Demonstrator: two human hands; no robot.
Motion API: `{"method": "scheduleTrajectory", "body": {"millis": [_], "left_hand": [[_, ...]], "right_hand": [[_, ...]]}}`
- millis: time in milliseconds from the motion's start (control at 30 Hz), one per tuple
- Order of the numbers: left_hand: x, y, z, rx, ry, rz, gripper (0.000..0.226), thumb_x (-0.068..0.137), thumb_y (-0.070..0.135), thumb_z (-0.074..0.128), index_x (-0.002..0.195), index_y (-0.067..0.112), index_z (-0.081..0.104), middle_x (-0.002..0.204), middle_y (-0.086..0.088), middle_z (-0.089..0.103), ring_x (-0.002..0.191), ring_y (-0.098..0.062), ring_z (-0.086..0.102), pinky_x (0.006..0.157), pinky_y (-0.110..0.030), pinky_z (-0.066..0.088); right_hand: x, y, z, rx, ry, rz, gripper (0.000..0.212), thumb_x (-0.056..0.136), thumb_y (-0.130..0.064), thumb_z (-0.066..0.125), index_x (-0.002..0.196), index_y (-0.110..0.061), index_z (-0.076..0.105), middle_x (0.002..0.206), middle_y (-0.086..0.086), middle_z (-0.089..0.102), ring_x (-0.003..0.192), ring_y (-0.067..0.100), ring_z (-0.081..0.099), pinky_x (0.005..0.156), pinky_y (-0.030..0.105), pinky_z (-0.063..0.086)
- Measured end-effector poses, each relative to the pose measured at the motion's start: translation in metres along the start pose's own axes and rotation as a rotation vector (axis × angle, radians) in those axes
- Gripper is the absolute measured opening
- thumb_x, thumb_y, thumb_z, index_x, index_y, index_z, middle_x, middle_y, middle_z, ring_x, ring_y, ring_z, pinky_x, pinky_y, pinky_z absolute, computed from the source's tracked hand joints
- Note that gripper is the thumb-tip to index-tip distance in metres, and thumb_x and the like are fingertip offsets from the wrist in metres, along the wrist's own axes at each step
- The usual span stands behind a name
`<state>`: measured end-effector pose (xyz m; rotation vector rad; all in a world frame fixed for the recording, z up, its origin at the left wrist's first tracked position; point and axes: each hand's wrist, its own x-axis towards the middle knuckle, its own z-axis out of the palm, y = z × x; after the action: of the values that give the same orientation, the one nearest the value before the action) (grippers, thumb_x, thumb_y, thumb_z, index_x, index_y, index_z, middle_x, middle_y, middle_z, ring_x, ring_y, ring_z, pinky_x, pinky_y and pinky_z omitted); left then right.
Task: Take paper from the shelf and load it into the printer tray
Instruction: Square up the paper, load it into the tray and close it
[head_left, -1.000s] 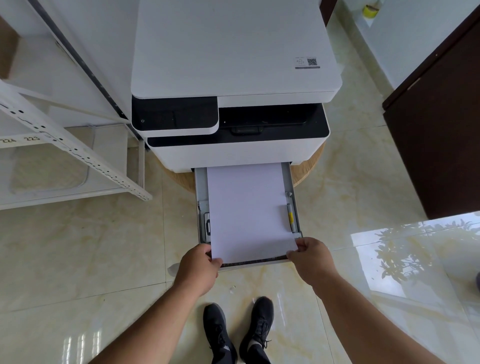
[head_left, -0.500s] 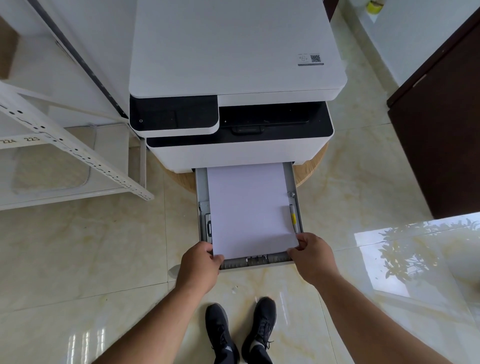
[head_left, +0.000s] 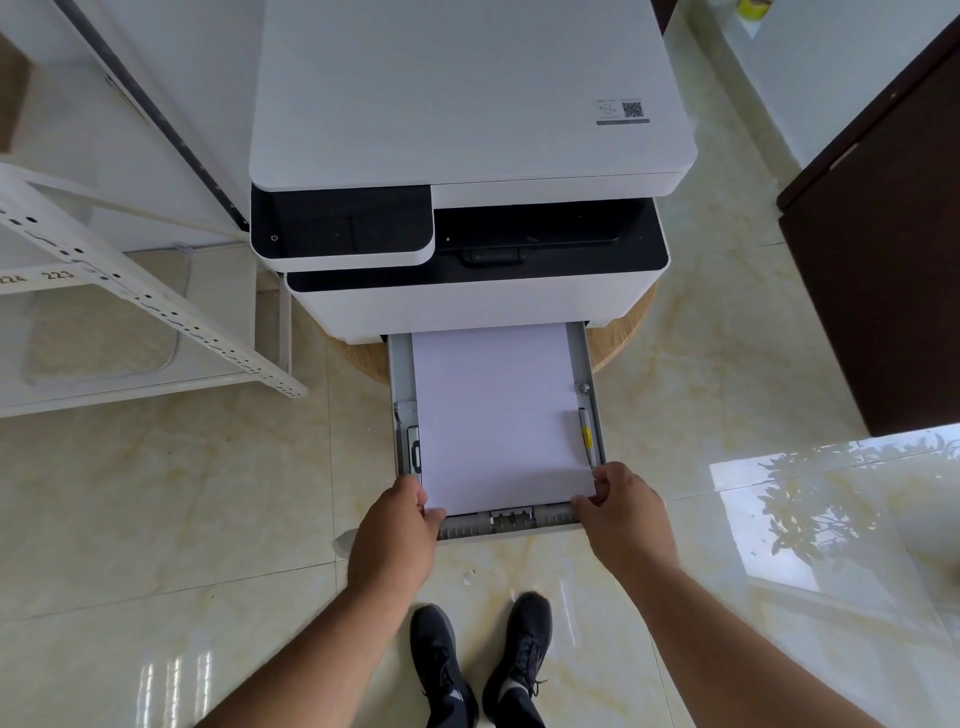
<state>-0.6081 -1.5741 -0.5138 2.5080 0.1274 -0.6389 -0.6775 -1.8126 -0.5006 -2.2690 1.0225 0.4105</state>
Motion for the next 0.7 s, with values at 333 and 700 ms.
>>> {"method": "scheduleTrajectory", "body": {"millis": [333, 700], "left_hand": [[-0.001, -0.006, 0.002, 0.109, 0.054, 0.152, 0.023, 0.096, 0.027, 0.069, 0.084, 0.014, 0.055, 0.077, 0.003, 0.057, 0.064, -0.017, 0.051, 0.051, -0.027, 0.032], [0.001, -0.020, -0.005, 0.637, -0.032, 0.598, 0.052, 0.033, -0.012, 0.086, 0.064, 0.015, 0.054, 0.050, 0.001, 0.049, 0.032, -0.018, 0.043, 0.032, -0.022, 0.027]], "right_hand": [[0.000, 0.006, 0.007, -0.090, 0.064, -0.070, 0.007, 0.095, -0.023, 0.062, 0.101, -0.018, 0.060, 0.089, -0.001, 0.063, 0.081, 0.025, 0.058, 0.066, 0.031, 0.041], [0.006, 0.027, 0.002, -0.626, 0.088, -0.507, 0.044, 0.044, 0.007, 0.088, 0.060, -0.018, 0.055, 0.048, -0.002, 0.054, 0.040, 0.021, 0.043, 0.043, 0.026, 0.024]]}}
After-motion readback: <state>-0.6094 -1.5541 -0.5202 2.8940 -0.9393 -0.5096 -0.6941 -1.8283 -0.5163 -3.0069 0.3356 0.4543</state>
